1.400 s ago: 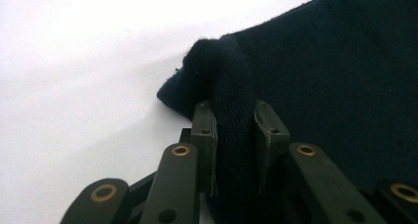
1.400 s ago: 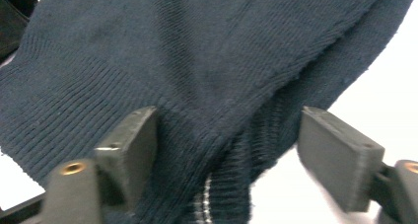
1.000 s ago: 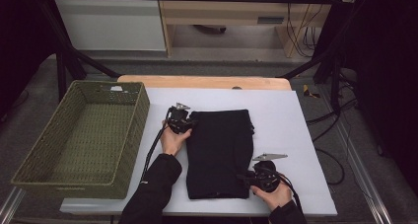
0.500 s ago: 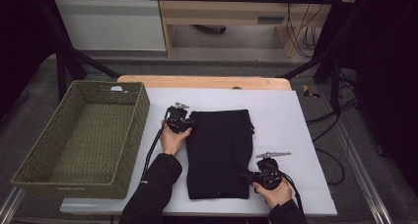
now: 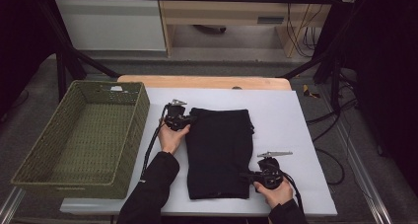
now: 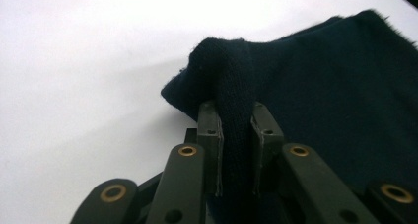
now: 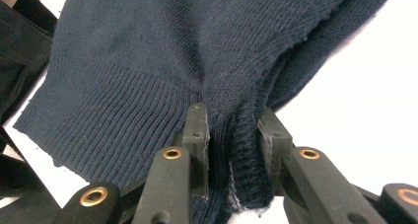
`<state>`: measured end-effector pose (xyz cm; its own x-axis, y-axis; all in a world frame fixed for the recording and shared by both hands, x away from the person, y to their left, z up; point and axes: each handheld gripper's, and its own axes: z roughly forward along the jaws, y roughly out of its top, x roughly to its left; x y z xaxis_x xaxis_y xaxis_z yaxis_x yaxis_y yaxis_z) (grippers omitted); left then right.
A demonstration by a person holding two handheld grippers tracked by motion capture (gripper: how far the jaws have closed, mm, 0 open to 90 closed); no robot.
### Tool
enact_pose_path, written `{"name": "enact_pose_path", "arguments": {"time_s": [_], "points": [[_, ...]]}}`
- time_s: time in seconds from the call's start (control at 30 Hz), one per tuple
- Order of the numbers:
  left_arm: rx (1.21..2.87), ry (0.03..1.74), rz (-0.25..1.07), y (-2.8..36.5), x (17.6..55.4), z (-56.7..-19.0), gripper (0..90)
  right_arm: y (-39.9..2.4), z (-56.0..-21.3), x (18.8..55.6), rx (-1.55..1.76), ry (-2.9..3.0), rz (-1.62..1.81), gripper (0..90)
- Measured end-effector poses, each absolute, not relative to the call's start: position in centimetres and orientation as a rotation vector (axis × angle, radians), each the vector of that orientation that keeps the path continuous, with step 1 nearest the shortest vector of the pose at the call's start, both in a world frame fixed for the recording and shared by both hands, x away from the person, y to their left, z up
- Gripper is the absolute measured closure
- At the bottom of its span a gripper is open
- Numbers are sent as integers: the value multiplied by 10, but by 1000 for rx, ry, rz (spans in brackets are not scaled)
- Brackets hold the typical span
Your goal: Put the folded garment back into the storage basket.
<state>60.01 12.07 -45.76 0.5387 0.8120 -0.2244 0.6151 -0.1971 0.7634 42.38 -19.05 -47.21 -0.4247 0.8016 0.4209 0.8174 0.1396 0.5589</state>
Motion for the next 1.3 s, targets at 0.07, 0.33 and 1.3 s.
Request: {"name": "enact_pose_path", "arguments": {"time_s": [0.07,0.33,1.3], "points": [[1905,1161,291,120,599,-455,782,-190,-472,424,-1666,-2366,-1179,720],[1901,1118,316,115,594,-439,784,-191,-471,424,-1660,-2358,-1189,721],[1894,1005,348,103,578,-393,788,-193,-469,424,-1642,-2357,-1198,721]]}}
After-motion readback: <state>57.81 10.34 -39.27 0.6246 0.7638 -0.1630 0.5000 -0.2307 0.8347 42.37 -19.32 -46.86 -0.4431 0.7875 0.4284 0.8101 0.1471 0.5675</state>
